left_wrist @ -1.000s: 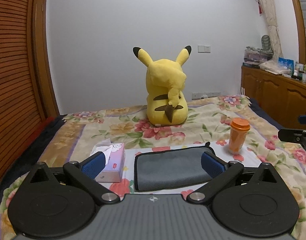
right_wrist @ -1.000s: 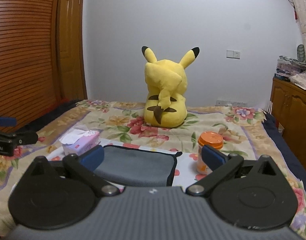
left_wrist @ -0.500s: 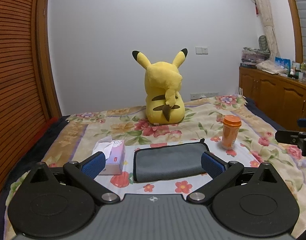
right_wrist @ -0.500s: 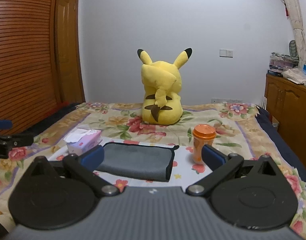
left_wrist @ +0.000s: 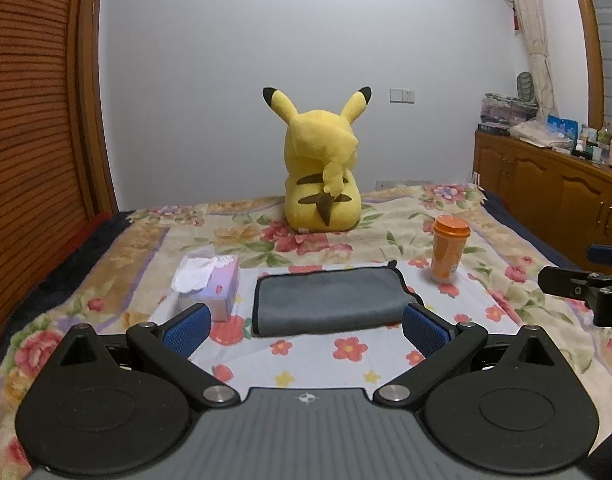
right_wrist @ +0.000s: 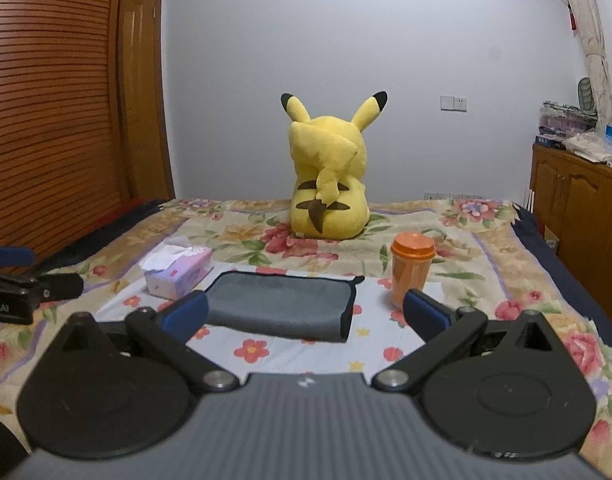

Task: Fold towel

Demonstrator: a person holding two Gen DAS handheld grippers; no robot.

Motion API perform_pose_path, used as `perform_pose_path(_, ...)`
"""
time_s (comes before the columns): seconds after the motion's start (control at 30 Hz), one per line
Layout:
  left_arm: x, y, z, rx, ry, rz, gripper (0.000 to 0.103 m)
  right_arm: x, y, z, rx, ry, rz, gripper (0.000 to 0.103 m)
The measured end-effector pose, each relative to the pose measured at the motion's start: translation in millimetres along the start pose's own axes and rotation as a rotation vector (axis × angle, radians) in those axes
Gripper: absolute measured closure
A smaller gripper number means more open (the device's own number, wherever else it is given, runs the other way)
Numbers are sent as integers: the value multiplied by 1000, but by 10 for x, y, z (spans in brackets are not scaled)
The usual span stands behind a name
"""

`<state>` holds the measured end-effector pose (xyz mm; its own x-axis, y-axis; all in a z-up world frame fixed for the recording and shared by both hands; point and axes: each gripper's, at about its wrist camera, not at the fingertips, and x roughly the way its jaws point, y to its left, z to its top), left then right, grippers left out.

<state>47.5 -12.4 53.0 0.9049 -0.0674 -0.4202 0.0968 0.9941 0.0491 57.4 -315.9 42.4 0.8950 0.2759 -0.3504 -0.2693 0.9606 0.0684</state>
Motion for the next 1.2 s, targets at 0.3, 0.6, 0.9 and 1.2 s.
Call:
perform_pose_path(0.3,66,-31,-282,-13,26,-2,0,34,-16,-238,36,9,-6,0)
perform_pose_path(0.6,169,-14,-506,-5,54,20,0,95,16,-469,14,37,-25,0)
perform_pose_path(0.9,219,28,-643,-11,61,34,0,118,3,-543,3,42,-36,0)
perform_pose_path(1.2,153,40,-685,-16,10,46,0,138,-11,-593,-7,31,-44,0)
